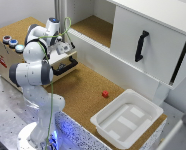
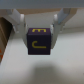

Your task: Store the grasped purple object in the drawer

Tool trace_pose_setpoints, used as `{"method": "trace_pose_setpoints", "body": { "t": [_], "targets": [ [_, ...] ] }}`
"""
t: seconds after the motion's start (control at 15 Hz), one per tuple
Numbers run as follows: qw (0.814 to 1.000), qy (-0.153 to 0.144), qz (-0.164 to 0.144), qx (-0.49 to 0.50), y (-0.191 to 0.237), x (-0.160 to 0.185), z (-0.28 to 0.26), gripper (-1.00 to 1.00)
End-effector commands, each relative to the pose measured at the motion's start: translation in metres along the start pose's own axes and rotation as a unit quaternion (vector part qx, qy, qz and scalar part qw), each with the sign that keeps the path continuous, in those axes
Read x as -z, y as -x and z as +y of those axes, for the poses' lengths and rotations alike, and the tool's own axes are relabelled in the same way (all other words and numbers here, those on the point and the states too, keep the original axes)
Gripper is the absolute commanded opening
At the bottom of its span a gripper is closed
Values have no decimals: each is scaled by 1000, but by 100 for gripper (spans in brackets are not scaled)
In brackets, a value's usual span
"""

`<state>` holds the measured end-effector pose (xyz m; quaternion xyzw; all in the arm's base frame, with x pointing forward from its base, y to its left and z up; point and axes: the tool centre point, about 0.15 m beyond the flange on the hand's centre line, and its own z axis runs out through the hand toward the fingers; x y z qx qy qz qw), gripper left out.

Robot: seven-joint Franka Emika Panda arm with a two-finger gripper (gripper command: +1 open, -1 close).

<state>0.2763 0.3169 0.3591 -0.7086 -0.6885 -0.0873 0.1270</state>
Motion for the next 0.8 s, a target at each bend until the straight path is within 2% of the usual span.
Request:
{"method": "trace_pose_setpoints", "body": {
  "t": [0.0,0.2,0.33,0.53,0.6,0.73],
  "targets": [
    [998,-31,47,9,-11,-39,29,-100],
    [998,-26,51,2,-16,-50,49,-100],
    [998,-24,63,-7,-23,-46,65,-100],
    [998,-27,60,3,-33,-38,77,-100],
    [998,-33,59,10,-34,-33,76,100],
    [997,-44,60,34,-33,-19,66,100]
  ]
}}
